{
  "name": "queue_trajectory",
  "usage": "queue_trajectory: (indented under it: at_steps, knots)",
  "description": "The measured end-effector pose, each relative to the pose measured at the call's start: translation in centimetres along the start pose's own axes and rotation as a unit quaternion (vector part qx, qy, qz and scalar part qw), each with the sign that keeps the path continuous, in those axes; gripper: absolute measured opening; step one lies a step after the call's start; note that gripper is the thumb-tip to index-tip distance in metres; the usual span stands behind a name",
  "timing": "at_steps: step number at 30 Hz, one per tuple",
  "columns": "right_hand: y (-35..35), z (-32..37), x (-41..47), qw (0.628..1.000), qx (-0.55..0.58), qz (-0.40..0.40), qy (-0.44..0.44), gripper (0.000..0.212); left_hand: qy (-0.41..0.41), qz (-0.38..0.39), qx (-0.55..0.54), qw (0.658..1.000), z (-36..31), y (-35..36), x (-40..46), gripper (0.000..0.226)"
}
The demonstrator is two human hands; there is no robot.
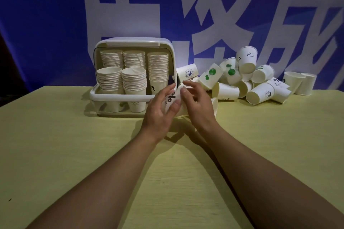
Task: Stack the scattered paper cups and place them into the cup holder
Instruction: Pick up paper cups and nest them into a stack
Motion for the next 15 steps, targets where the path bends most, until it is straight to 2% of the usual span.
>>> queue_trajectory:
  at_steps: [3,6,8,11,13,15]
  knots:
    - [-0.5,0.2,-0.1,0.999,0.029,0.007,0.016,0.022,-0.006,0.014,-0.013,1.000,0.0,-0.1,-0.2,0.054]
    - [-1.2,0.4,0.2,0.999,-0.014,-0.052,-0.010,0.024,-0.026,0.033,-0.004,0.999,-0.1,0.1,-0.4,0.065]
    - [-1.8,0.1,0.6,0.989,-0.095,-0.105,-0.049,0.029,-0.030,0.026,-0.014,0.999,-0.1,0.2,-0.3,0.061]
    - [-2.9,-0.6,1.5,0.952,-0.260,-0.145,-0.073,0.021,-0.030,0.000,-0.035,0.999,0.3,-0.1,0.0,0.043]
    - [-3.6,-1.0,1.9,0.911,-0.395,-0.112,-0.042,0.023,-0.039,-0.006,-0.049,0.998,0.6,-0.3,0.0,0.036]
    - [-3.9,-1.4,2.0,0.876,-0.481,-0.038,0.006,0.031,-0.047,-0.004,-0.061,0.997,0.6,-0.4,-0.1,0.033]
Point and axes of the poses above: each hand's wrist, its own x-axis towards the middle knuckle, its own y-axis out of the palm, z = x × y, the point moved 1 cm from there along x, towards the middle knuckle, and after that the axes turned 6 degrees about z, right-handed, at the moved point
